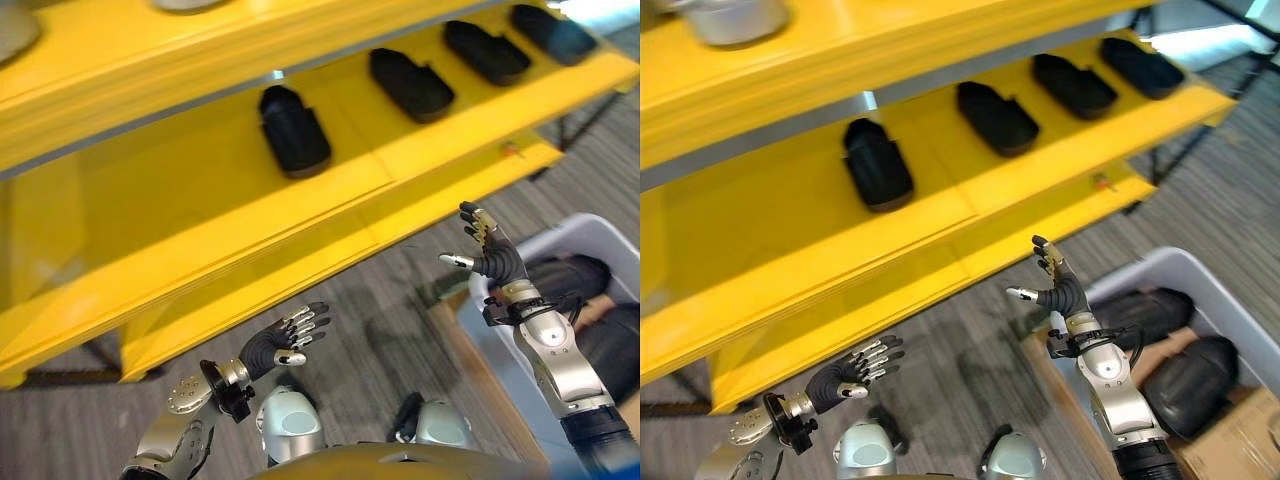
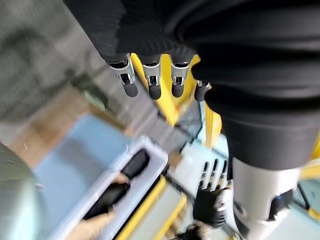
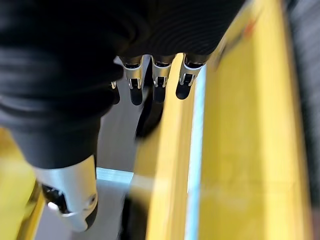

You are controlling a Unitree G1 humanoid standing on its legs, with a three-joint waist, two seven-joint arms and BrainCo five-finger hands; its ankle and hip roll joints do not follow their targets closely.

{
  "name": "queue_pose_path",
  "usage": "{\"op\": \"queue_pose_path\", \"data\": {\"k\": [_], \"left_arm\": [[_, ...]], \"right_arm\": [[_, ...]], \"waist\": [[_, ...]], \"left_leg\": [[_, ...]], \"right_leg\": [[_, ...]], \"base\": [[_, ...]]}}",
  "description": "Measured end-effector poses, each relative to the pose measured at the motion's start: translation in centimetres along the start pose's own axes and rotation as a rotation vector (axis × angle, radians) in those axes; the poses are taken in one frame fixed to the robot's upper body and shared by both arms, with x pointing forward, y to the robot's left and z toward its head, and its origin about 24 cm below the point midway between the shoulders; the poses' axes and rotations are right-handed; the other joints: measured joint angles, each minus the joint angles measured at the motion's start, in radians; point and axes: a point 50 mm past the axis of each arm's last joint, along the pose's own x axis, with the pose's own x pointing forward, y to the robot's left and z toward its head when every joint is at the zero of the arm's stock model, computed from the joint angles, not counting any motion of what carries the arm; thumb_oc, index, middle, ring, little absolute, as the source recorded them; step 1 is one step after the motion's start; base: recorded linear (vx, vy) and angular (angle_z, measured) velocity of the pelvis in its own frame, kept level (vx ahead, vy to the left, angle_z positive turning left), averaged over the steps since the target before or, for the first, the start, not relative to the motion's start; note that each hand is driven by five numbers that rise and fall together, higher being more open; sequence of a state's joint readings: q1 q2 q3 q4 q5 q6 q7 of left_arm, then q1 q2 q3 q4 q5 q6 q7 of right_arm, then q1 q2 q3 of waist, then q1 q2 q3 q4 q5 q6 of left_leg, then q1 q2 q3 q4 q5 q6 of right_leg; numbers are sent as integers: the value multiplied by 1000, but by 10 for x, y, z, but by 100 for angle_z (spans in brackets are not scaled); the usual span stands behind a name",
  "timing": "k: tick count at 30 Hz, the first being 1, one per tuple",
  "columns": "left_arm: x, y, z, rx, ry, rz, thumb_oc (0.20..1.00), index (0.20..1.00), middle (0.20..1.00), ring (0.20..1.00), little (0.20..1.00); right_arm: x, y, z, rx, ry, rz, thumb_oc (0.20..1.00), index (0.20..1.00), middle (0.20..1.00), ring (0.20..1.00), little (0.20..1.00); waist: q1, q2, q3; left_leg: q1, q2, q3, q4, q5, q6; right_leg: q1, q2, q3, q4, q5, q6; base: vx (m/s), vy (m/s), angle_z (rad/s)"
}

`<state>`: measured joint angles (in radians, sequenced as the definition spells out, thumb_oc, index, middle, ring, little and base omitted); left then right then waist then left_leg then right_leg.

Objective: Move parts from the plastic box to the shelf.

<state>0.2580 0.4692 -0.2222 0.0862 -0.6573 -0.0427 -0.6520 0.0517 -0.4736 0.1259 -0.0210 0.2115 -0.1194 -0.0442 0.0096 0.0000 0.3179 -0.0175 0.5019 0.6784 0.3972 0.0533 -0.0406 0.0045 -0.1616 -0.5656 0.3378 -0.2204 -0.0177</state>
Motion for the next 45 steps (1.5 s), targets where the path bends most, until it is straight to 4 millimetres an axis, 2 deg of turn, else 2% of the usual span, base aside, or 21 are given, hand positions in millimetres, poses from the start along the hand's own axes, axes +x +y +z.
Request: {"op": "queue_pose_path", "data": {"k": [1,2,3,4,9,12,17,18,20,22,23,24,26,29,30,32,35,36,37,39,45], "left_arm": [[2,0,0,-1,-6,-3,1000,1000,1000,1000,1000],[5,-1,3,1,-23,-11,1000,1000,1000,1000,1000],[8,-4,5,0,-51,-18,1000,1000,1000,1000,1000],[6,-4,9,9,-68,-21,1000,1000,1000,1000,1000],[2,-3,11,11,-103,7,1000,1000,1000,1000,1000],[5,-3,11,15,-105,16,1000,1000,1000,1000,1000],[22,-6,23,51,-126,-34,1000,1000,1000,1000,1000],[23,-6,24,51,-126,-35,1000,1000,1000,1000,1000],[23,-3,26,57,-127,-20,1000,1000,1000,1000,1000],[23,-2,27,48,-135,2,1000,1000,1000,1000,1000],[22,-1,27,46,-137,8,1000,1000,1000,1000,1000],[23,-1,30,52,-142,8,1000,1000,1000,1000,1000],[23,1,29,47,-137,21,1000,1000,1000,1000,1000],[21,0,25,32,-124,21,1000,1000,1000,1000,1000],[18,-1,20,17,-109,26,1000,1000,1000,1000,1000],[16,-2,16,8,-101,25,1000,1000,1000,1000,1000],[23,-2,24,25,-116,-4,1000,1000,1000,1000,1000],[27,2,34,57,-128,-16,1000,1000,1000,1000,1000],[30,2,38,73,-136,-35,1000,1000,1000,1000,1000],[32,2,39,84,-124,-44,1000,1000,1000,1000,1000],[26,9,43,114,-101,6,1000,1000,1000,1000,1000]], "right_arm": [[-8,1,-8,6,40,-7,1000,1000,1000,1000,1000],[-15,-3,-15,-8,82,-18,1000,1000,1000,1000,1000],[-24,-13,-22,-25,125,-54,1000,1000,1000,1000,1000],[-29,-19,-25,-36,146,-86,1000,1000,1000,1000,1000],[-47,-34,-38,-60,218,-200,1000,1000,1000,1000,1000],[-48,-48,-37,-80,220,-295,1000,1000,1000,1000,1000],[-44,-62,-43,-107,252,-348,1000,1000,1000,1000,1000],[-41,-62,-42,-106,247,-339,1000,1000,1000,1000,1000],[-32,-58,-39,-120,230,-285,1000,1000,1000,1000,1000],[-26,-48,-38,-106,217,-246,1000,1000,1000,1000,1000],[-22,-37,-37,-98,202,-190,1000,1000,1000,1000,1000],[-22,-31,-38,-92,199,-157,1000,1000,1000,1000,1000],[-26,-25,-43,-64,214,-157,1000,1000,1000,1000,1000],[-34,-20,-49,-47,239,-153,1000,1000,1000,1000,1000],[-33,-15,-49,-33,238,-141,1000,1000,1000,1000,1000],[-24,-7,-46,-17,217,-106,1000,1000,1000,1000,1000],[-21,-5,-42,-19,199,-95,1000,1000,1000,1000,1000],[-20,3,-43,3,201,-82,1000,1000,1000,1000,1000],[-21,7,-43,19,204,-81,1000,1000,1000,1000,1000],[-21,10,-46,28,224,-81,1000,1000,1000,1000,1000],[-13,26,-42,-8,211,8,1000,1000,1000,1000,1000]], "waist": [[-12,-21,-10],[-41,-38,-7],[-62,-32,-20],[-80,-27,-25],[-136,-23,-32],[-169,-20,-35],[-185,-19,-35],[-182,-20,-35],[-179,-14,-36],[-175,-15,-35],[-146,-12,-35],[-133,0,-39],[-133,7,-39],[-122,37,-56],[-97,36,-56],[-59,32,-53],[-103,66,-65],[-100,34,-74],[-100,16,-81],[-99,16,-81],[-69,-5,-68]], "left_leg": [[-4,3,-15,12,-7,-9],[-4,-56,-45,-25,-36,-48],[15,-114,-13,-109,-21,-37],[40,-109,26,-156,-24,-35],[112,-72,28,-188,56,-68],[127,-51,33,-198,110,-61],[147,-42,23,-206,190,-84],[144,-42,15,-200,178,-98],[138,-98,-44,-202,166,-105],[117,-169,-130,-185,50,-88],[81,-251,-234,-189,-14,-82],[50,-291,-256,-192,-40,-66],[36,-349,-271,-265,-49,-55],[-9,-371,-310,-383,-34,-42],[-21,-374,-382,-393,-31,-47],[-4,-390,-445,-403,-35,-35],[72,-391,-397,-443,-2,3],[106,-426,-359,-477,-3,13],[112,-455,-327,-490,-5,38],[141,-479,-290,-490,-25,66],[175,-478,-208,-490,-56,80]], "right_leg": [[2,11,32,-12,5,-9],[-1,3,40,-6,6,-19],[-18,14,54,-10,7,-20],[-35,32,60,-8,5,-22],[-88,90,113,25,-25,-51],[-117,114,164,41,-34,-65],[-153,149,244,57,-32,-76],[-159,153,265,54,-28,-82],[-165,160,316,42,-11,-99],[-153,166,365,2,34,-142],[-140,175,419,-65,70,-113],[-121,183,436,-119,97,-85],[-74,185,434,-164,108,-69],[-40,200,443,-193,108,-71],[-25,201,489,-215,130,-77],[-8,196,550,-228,147,-70],[29,211,536,-212,115,-18],[7,161,533,-153,59,8],[-21,116,478,-127,52,23],[-15,84,450,-112,73,56],[-62,56,331,-36,102,103]], "base": [[-48,-340,-68],[-34,-283,-58],[-22,-313,-45],[-11,-359,-64],[57,-314,-80],[71,-245,-73],[103,-165,-45],[119,-94,-57],[135,-55,-68],[121,-10,-81],[137,13,-109],[189,55,-103],[137,76,-29],[224,208,-11],[207,243,-80],[145,247,-107],[139,249,-38],[175,343,-53],[152,297,-63],[97,208,-53],[34,28,-47]]}}
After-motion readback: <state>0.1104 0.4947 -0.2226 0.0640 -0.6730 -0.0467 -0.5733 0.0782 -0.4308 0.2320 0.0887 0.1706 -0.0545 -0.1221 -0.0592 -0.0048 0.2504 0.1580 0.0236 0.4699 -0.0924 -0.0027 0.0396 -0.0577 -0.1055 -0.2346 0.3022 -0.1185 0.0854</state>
